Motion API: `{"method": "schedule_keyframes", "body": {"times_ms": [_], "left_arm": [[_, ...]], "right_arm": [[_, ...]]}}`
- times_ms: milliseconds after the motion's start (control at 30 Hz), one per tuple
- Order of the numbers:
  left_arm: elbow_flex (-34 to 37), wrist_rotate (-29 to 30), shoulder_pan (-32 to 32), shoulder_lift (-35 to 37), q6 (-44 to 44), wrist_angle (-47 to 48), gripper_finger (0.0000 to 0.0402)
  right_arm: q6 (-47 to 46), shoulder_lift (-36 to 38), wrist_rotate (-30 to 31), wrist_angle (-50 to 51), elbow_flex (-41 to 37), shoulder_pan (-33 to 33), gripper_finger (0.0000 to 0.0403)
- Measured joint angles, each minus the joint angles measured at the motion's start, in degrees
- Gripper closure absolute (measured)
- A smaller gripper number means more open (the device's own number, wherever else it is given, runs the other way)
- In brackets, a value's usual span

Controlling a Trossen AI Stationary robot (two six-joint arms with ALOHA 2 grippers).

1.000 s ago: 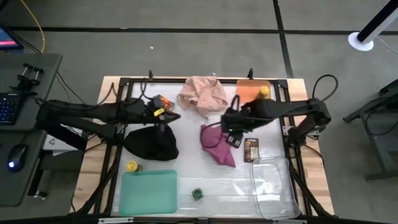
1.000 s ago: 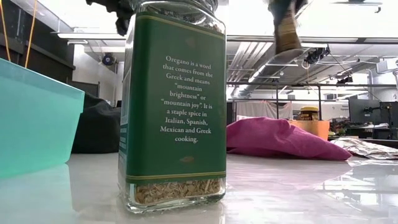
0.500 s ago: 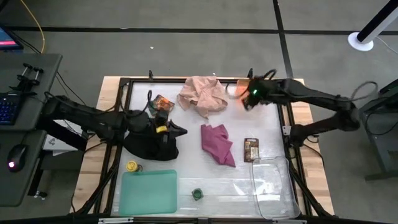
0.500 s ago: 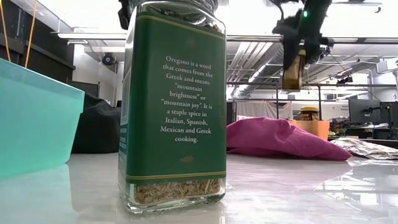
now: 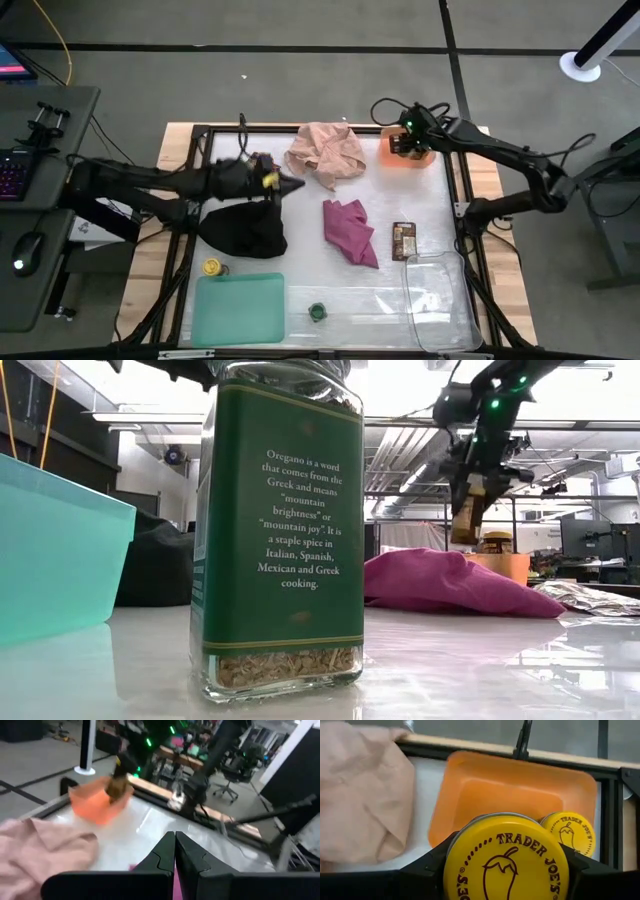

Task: Sort spices by type
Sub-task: Put the top yellow seasoning bottle into the orange bin

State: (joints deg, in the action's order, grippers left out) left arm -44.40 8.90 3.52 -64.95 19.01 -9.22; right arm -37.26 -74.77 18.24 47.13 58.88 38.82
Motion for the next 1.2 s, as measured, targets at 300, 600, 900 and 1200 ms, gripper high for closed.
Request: {"method": "schedule_keyframes", "body": {"times_ms": [300,600,900,1200], "left_arm": [[0.0,-14.1,15.5,0.0,-0.7,-1.1,0.0402],[0.0,-14.4,19.9,0.0,-0.7,-1.1,0.0401],[0.0,-14.3,21.3,0.0,-0.8,-1.0,0.0401],[0.0,-14.3,21.3,0.0,-1.6,-0.9,0.0401]], "right_arm": [[-4.5,-7.8,0.2,0.3,0.7,0.7,0.0197],[-5.1,-8.8,2.4,4.1,0.7,1.3,0.0197],[-1.5,-8.8,-0.9,4.1,0.7,2.4,0.0197],[-1.4,-8.8,-1.9,4.5,0.8,2.4,0.0068]]}}
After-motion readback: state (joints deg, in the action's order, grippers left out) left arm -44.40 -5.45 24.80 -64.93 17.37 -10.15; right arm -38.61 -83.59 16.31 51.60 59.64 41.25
